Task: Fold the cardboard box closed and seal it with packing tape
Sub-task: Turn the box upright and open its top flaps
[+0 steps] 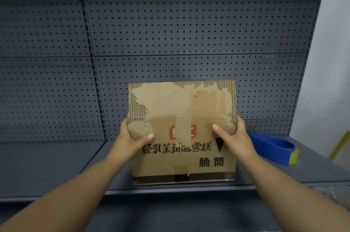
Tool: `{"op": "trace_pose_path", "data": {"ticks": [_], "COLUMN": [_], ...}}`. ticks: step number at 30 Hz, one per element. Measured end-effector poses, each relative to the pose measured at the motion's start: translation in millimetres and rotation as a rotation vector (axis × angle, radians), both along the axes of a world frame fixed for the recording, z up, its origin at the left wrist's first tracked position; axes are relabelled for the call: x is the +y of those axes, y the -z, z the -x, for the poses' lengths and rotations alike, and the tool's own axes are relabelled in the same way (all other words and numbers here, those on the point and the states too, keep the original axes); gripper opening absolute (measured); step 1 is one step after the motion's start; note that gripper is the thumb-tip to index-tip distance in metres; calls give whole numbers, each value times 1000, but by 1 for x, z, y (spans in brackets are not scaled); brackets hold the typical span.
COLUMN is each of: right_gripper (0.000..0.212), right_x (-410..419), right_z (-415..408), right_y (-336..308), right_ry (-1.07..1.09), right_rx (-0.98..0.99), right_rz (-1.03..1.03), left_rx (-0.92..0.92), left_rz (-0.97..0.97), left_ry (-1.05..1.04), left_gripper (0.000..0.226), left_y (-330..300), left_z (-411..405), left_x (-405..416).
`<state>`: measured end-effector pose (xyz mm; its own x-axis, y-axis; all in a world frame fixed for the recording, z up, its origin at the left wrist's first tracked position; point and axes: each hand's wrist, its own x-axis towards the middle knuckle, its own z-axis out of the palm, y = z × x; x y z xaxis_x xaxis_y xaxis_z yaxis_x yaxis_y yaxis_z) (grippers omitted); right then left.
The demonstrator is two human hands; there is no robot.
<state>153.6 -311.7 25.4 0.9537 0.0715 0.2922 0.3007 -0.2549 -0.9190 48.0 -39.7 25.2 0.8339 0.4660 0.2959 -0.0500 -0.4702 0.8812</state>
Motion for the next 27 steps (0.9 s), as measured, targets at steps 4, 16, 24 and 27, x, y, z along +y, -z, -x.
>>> {"op": "trace_pose_path", "data": {"ticks": [4, 16, 24, 27], "right_gripper": [84, 45, 27, 30], "right_x": [9, 16, 19, 13], "right_z": [-1, -2, -12, -18], "right_y": [-16, -3, -8, -18], "right_ry": [31, 131, 96, -81], "right_rx": [-111, -253, -215, -93], "right_rz": [-23, -24, -119, -191], "left_rx": [-94, -147, -189, -200], "left_rz": [-10, -121, -123, -131], "left_ry": [56, -55, -44, 27], "left_gripper": [83, 52, 36, 22], "left_y": [-21, -7, -12, -20], "left_z": [-6, -2, -3, -2], "left_x": [10, 35, 37, 45]}}
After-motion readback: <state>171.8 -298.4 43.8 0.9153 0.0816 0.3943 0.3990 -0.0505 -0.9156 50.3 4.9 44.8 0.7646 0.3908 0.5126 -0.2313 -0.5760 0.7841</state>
